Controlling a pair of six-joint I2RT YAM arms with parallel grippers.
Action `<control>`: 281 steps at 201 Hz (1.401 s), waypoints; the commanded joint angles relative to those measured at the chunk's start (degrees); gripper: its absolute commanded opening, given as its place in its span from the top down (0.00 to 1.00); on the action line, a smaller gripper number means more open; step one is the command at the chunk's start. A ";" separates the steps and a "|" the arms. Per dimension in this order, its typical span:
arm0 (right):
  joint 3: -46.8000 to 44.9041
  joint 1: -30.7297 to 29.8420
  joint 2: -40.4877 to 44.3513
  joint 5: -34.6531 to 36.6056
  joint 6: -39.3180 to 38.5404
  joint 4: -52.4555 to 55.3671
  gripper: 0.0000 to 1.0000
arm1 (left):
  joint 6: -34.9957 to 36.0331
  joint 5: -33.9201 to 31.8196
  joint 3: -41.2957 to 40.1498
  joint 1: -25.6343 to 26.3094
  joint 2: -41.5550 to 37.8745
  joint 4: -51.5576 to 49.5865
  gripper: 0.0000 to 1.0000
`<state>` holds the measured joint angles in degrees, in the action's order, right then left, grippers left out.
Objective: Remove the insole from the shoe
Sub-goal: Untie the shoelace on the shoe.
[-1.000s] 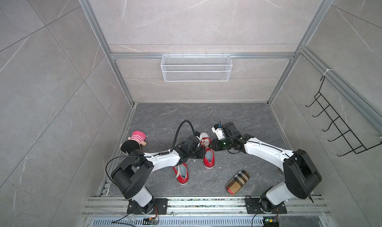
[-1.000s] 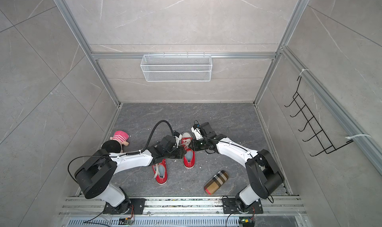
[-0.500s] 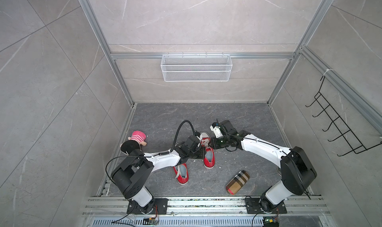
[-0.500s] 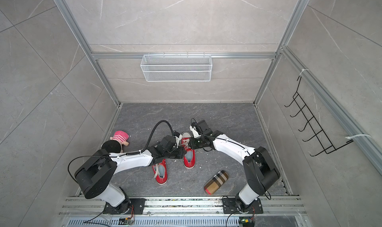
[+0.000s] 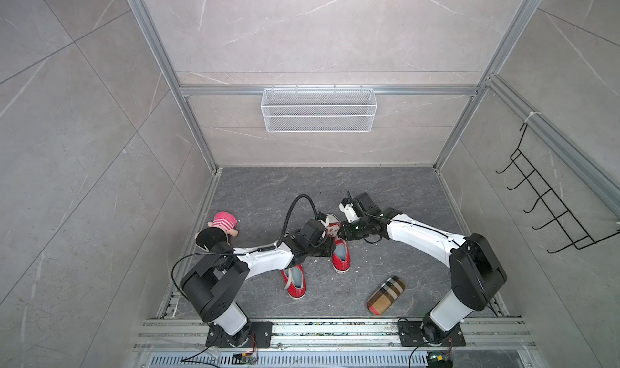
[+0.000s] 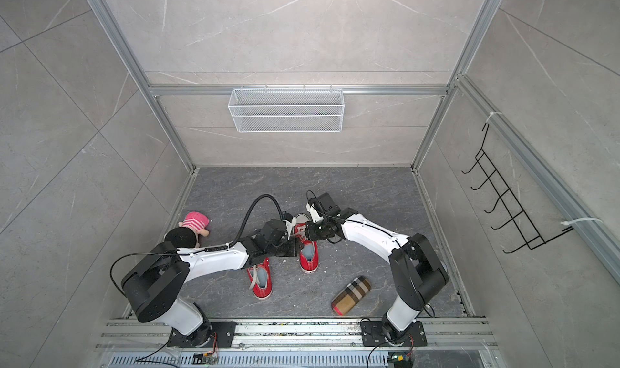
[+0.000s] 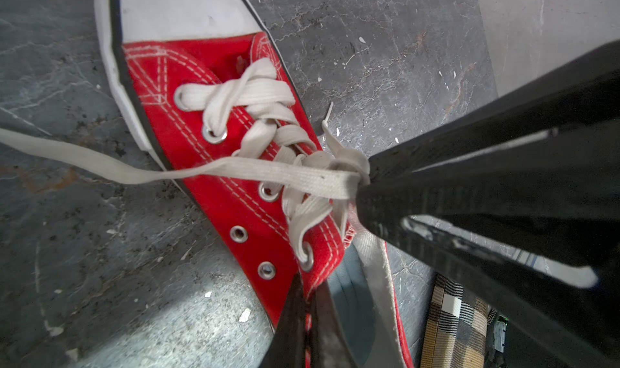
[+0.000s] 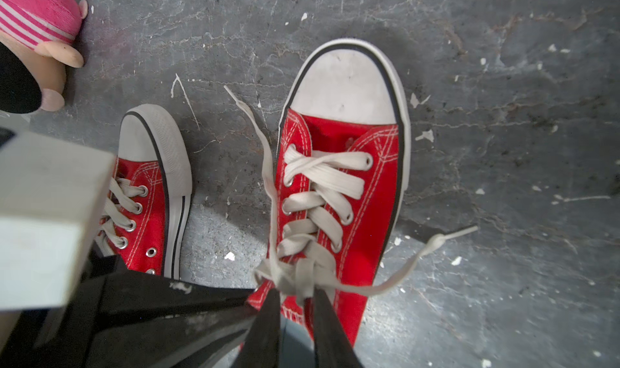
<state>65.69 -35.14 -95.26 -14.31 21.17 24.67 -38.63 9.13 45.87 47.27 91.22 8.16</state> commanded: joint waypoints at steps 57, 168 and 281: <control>3.20 -0.64 -1.98 1.23 -0.86 3.76 0.83 | 0.29 0.45 2.82 0.55 -1.88 2.73 1.00; 4.39 -0.96 -0.54 5.16 -1.14 3.47 1.00 | 0.80 -1.60 1.54 0.63 -4.30 1.31 1.00; 2.68 -0.81 3.04 3.24 -2.62 5.22 1.00 | -1.24 -3.21 -2.21 0.63 -2.58 2.56 1.00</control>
<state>69.12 -35.73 -93.30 -6.79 19.62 28.93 -39.55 6.26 43.11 47.64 89.80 8.84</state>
